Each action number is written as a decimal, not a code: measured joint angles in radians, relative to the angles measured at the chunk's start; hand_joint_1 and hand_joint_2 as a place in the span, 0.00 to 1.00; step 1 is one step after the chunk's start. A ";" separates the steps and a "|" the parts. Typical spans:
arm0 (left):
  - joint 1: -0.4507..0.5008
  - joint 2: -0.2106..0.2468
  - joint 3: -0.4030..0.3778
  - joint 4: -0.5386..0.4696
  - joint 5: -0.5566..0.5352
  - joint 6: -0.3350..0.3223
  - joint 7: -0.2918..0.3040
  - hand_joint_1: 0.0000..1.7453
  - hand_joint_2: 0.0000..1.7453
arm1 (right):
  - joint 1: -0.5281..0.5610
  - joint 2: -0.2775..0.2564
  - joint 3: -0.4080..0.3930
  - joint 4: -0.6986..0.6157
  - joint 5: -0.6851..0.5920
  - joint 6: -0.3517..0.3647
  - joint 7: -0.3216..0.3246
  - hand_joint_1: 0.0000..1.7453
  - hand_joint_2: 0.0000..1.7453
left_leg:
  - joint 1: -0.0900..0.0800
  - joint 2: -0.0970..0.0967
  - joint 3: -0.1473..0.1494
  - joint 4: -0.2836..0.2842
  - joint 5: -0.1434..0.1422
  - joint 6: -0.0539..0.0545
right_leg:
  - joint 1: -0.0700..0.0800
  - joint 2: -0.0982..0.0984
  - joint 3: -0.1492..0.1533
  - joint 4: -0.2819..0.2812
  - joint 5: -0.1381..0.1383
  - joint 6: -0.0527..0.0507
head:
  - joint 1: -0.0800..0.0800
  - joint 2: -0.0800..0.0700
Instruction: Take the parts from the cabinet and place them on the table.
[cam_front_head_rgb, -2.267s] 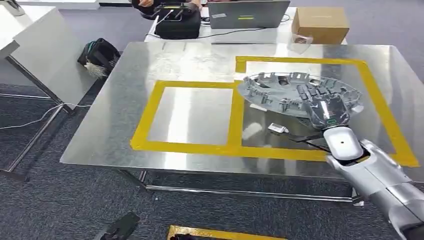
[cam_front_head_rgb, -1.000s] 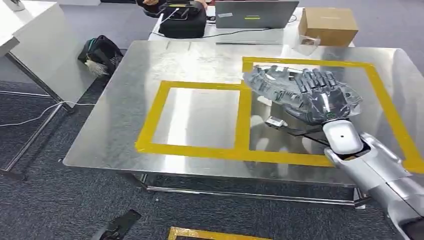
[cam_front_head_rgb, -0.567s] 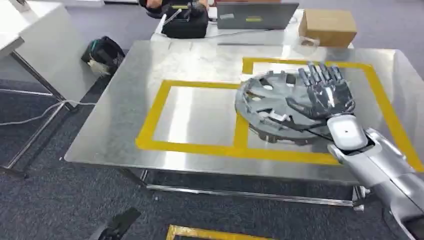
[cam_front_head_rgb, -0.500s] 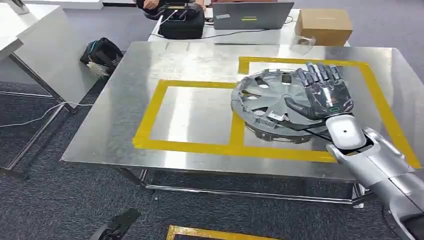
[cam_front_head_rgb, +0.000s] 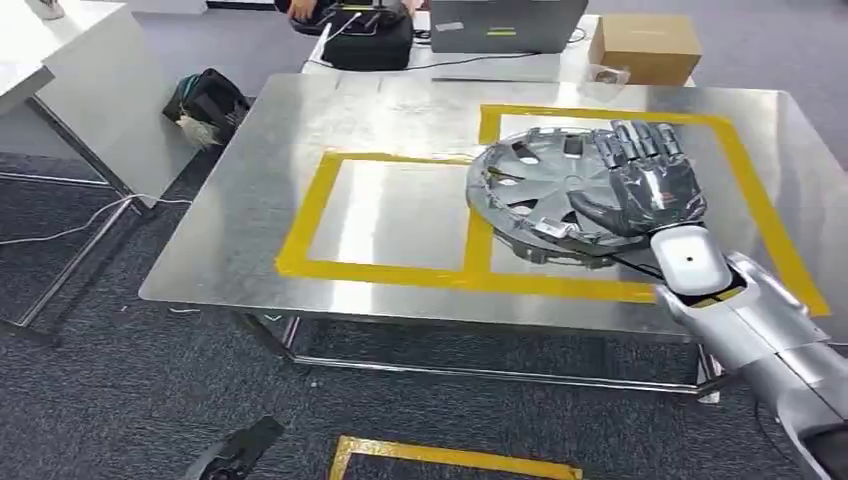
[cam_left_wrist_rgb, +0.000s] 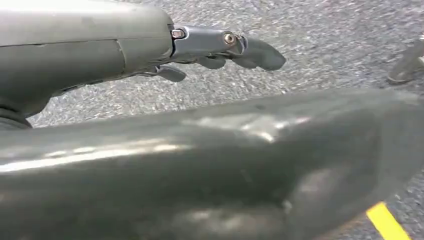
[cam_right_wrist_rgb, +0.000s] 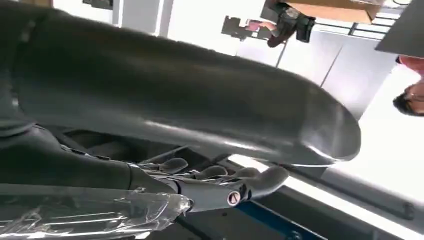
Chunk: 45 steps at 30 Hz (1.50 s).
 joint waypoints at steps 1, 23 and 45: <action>-0.002 -0.002 0.000 0.000 0.000 0.000 0.000 0.00 0.00 | 0.000 0.000 0.001 0.000 0.000 0.000 -0.001 0.00 0.00 | 0.008 0.003 -0.003 -0.014 0.014 0.010 | 0.001 0.000 -0.006 0.001 -0.004 0.006 | -0.002 0.000; 0.006 -0.005 0.002 0.000 -0.012 0.011 0.004 0.00 0.00 | 0.018 -0.003 0.000 0.003 -0.046 0.011 -0.014 0.00 0.00 | 0.015 0.003 -0.183 0.316 -0.071 -0.042 | 0.002 -0.004 0.017 -0.011 -0.019 -0.040 | -0.001 0.000; 0.015 -0.029 0.003 -0.001 -0.037 0.035 0.005 0.00 0.00 | 0.165 -0.122 -0.071 -0.128 -0.079 0.011 -0.003 0.00 0.00 | 0.003 0.003 -0.111 -0.021 0.136 0.000 | 0.011 0.001 0.141 -0.022 -0.125 -0.004 | 0.004 0.000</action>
